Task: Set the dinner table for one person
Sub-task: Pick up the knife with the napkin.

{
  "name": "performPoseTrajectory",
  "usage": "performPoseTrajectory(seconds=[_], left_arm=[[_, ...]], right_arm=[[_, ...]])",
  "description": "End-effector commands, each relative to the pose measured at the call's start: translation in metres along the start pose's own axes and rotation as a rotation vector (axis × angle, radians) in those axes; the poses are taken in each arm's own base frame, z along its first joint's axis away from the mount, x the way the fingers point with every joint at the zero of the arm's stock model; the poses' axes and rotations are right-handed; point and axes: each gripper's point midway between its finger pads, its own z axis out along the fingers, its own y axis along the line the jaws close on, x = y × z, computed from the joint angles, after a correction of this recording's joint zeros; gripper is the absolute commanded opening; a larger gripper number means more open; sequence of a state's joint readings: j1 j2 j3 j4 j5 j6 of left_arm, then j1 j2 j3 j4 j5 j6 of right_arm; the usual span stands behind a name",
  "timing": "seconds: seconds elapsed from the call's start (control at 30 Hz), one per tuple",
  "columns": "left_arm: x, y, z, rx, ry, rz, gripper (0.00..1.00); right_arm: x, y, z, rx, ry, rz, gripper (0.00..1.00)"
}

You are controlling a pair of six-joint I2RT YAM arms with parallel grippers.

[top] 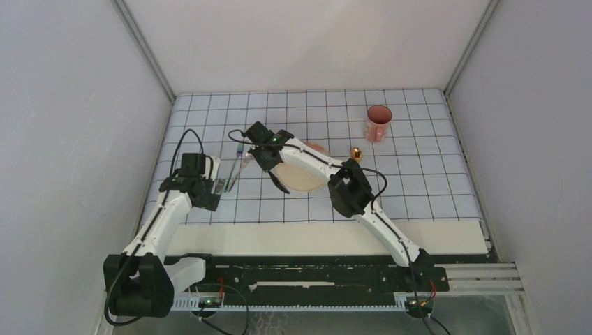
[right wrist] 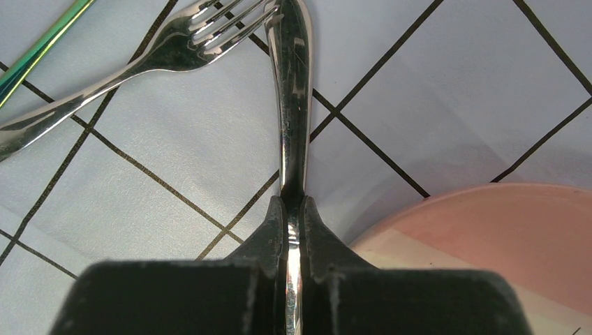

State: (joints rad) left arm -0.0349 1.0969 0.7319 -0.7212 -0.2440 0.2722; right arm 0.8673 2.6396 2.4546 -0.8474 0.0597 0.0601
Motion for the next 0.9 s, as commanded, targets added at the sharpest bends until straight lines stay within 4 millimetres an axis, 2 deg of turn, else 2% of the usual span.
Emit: performPoseTrajectory(seconds=[0.0, 0.3, 0.57, 0.87], left_arm=[[0.000, 0.002, -0.003, -0.007, -0.012, 0.015, 0.90], [0.000, 0.000, -0.001, 0.000, -0.012, 0.013, 0.90], [0.000, -0.001, -0.001, 0.003, -0.017, 0.013, 0.90], [0.000, -0.003, 0.001, 0.010, -0.022, 0.013, 0.90]], right_arm=[[-0.002, 0.010, -0.028, -0.006, 0.008, -0.028, 0.00], [-0.017, 0.012, -0.046, -0.006, -0.034, -0.030, 0.00], [-0.026, 0.025, -0.056, -0.001, -0.067, -0.063, 0.00], [-0.042, 0.015, -0.073, 0.061, -0.121, -0.091, 0.00]])
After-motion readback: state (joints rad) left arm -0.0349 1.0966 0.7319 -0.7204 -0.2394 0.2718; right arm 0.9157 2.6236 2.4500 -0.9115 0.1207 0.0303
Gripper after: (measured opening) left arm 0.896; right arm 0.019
